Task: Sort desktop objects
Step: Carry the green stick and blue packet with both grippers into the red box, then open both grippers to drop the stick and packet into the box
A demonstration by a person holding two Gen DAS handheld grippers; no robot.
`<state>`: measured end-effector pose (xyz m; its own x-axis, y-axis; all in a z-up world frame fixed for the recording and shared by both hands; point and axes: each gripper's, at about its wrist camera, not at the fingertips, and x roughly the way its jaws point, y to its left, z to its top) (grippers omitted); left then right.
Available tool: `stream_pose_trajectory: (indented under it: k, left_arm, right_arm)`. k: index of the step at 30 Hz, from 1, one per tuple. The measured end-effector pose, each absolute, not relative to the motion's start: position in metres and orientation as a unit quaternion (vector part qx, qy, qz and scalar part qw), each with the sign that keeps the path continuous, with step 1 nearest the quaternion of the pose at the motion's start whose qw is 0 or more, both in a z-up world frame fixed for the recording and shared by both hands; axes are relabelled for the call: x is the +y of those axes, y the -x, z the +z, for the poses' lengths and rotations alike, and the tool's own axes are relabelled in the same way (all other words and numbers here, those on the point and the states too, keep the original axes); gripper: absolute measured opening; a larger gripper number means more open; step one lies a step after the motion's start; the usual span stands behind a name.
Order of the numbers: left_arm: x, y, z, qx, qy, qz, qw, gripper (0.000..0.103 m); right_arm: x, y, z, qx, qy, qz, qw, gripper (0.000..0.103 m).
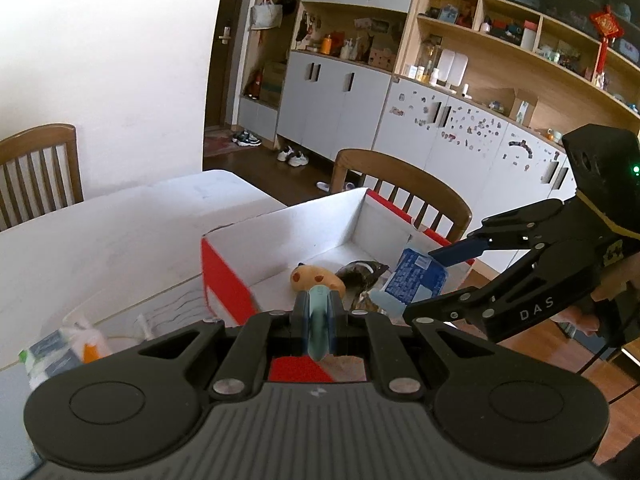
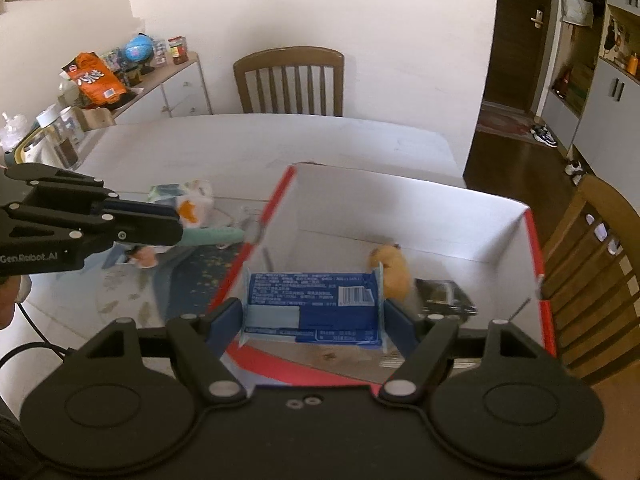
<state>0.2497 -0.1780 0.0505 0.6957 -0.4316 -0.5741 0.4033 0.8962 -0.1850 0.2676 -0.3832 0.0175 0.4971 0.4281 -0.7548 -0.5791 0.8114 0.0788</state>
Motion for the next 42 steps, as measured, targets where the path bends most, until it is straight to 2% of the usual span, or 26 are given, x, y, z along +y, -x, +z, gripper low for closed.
stream_pose_trajectory:
  k: [18, 42]
  left_arm:
    - [-0.243, -0.316, 0.023, 0.35, -0.022, -0.17, 0.921, 0.007]
    - [-0.266, -0.376, -0.017, 0.407, -0.049, -0.137, 0.902, 0.008]
  right_arm:
    - [-0.422, -0.316, -0.006, 0.431, 0.096, 0.299, 0.846, 0.077]
    - [-0.422, -0.349, -0.047, 0.477, 0.121, 0.3, 0.818, 0.076]
